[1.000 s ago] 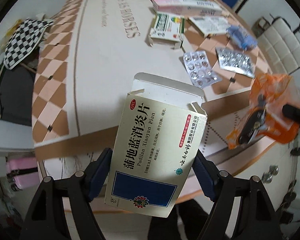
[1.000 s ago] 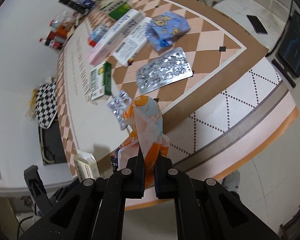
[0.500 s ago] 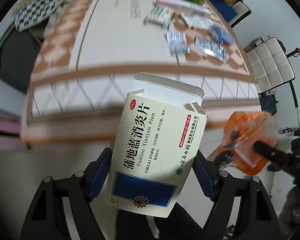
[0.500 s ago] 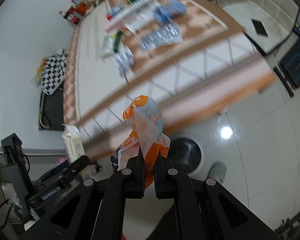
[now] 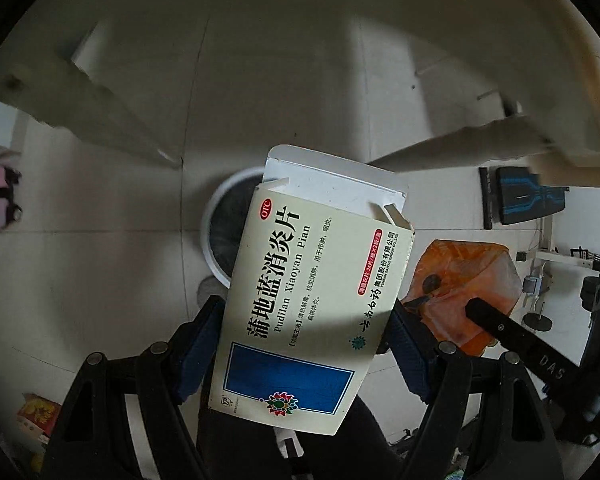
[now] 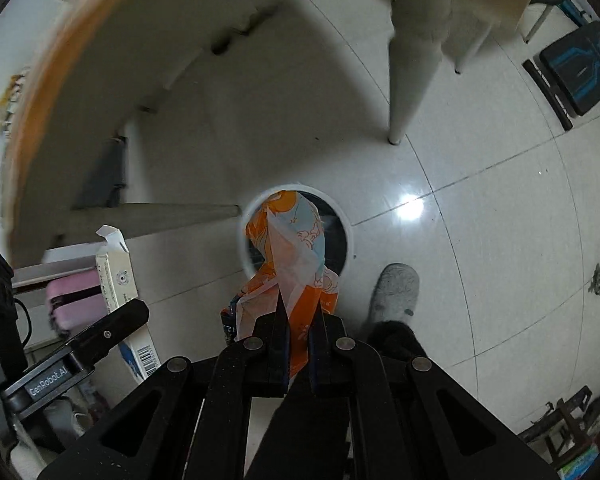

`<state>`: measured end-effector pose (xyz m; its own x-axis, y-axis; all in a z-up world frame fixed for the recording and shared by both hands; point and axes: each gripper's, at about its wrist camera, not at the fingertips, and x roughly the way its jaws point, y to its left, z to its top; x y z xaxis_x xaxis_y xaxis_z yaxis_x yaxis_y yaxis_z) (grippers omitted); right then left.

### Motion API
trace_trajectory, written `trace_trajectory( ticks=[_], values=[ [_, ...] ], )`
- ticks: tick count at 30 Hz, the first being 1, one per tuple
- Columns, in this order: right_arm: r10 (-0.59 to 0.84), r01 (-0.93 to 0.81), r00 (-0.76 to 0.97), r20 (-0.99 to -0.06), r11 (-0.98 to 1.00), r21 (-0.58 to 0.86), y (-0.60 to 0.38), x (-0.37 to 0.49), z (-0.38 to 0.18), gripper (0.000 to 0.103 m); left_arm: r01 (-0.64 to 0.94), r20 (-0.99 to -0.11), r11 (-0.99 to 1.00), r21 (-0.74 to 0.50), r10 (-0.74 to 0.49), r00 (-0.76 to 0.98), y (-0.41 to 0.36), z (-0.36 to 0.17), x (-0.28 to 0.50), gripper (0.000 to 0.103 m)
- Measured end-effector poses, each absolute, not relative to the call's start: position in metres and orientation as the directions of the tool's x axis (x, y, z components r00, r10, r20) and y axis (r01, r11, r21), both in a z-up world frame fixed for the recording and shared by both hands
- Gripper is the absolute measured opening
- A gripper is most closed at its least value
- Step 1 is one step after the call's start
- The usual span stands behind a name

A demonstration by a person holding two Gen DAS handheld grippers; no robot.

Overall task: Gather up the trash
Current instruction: 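Carry the bag and box to the trash bin and release both grippers, then move both tools back up over the table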

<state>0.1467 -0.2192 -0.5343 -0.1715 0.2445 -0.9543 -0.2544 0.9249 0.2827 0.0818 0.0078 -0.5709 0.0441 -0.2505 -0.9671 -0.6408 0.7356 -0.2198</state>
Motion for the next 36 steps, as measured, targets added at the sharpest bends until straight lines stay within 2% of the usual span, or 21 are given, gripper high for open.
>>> trace_trajectory(
  ticks=[12, 16, 17, 19, 20, 21, 23, 25, 26, 27, 29, 31, 36],
  values=[
    [0.202, -0.222, -0.192, -0.960, 0.944, 0.244, -0.190, 0.148, -0.694, 0.007, -0.714, -0.918, 0.647, -0.267, -0.396, -0.015, 0.022, -0.732, 0.105, 0.077],
    [0.187, -0.232, -0.227, -0.956, 0.943, 0.240, -0.172, 0.149, -0.738, 0.007, -0.747, -0.898, 0.602, -0.284, -0.440, -0.013, 0.031, -0.746, 0.088, 0.078],
    [0.191, -0.233, -0.250, -0.949, 0.940, 0.251, -0.168, 0.148, -0.750, 0.010, -0.751, -0.895, 0.594, -0.287, -0.446, -0.011, 0.033, -0.749, 0.085, 0.084],
    [0.182, -0.233, -0.282, -0.942, 0.939, 0.252, -0.163, 0.145, -0.767, 0.029, -0.766, -0.890, 0.572, -0.295, -0.456, 0.002, 0.035, -0.748, 0.075, 0.095],
    [0.189, -0.230, -0.292, -0.938, 0.938, 0.261, -0.161, 0.143, -0.773, 0.046, -0.770, -0.890, 0.566, -0.294, -0.456, 0.005, 0.037, -0.747, 0.071, 0.095],
    [0.190, -0.234, -0.293, -0.937, 0.936, 0.263, -0.161, 0.142, -0.777, 0.057, -0.773, -0.893, 0.567, -0.286, -0.449, 0.002, 0.039, -0.744, 0.068, 0.095],
    [0.173, -0.259, -0.284, -0.943, 0.933, 0.250, -0.159, 0.136, -0.778, 0.065, -0.769, -0.914, 0.591, -0.245, -0.406, -0.020, 0.042, -0.735, 0.060, 0.096],
    [0.154, -0.295, -0.282, -0.947, 0.925, 0.238, -0.157, 0.132, -0.778, 0.081, -0.752, -0.946, 0.631, -0.190, -0.324, -0.033, 0.042, -0.723, 0.056, 0.096],
    [0.135, -0.320, -0.274, -0.952, 0.921, 0.222, -0.155, 0.131, -0.776, 0.094, -0.739, -0.963, 0.657, -0.147, -0.264, -0.044, 0.041, -0.715, 0.054, 0.096],
    [0.117, -0.347, -0.263, -0.958, 0.915, 0.207, -0.155, 0.128, -0.772, 0.099, -0.728, -0.974, 0.676, -0.115, -0.221, -0.052, 0.043, -0.710, 0.050, 0.096],
    [0.066, -0.425, -0.213, -0.975, 0.892, 0.153, -0.152, 0.124, -0.761, 0.099, -0.693, -0.990, 0.720, -0.038, -0.121, -0.072, 0.036, -0.696, 0.048, 0.096],
    [0.037, -0.480, -0.172, -0.984, 0.869, 0.117, -0.147, 0.118, -0.748, 0.099, -0.673, -0.994, 0.739, 0.005, -0.073, -0.087, 0.029, -0.683, 0.045, 0.096],
    [0.001, -0.538, -0.109, -0.994, 0.841, 0.060, -0.141, 0.111, -0.712, 0.100, -0.666, -0.996, 0.746, 0.007, -0.054, -0.072, 0.019, -0.645, 0.038, 0.096]
  ],
)
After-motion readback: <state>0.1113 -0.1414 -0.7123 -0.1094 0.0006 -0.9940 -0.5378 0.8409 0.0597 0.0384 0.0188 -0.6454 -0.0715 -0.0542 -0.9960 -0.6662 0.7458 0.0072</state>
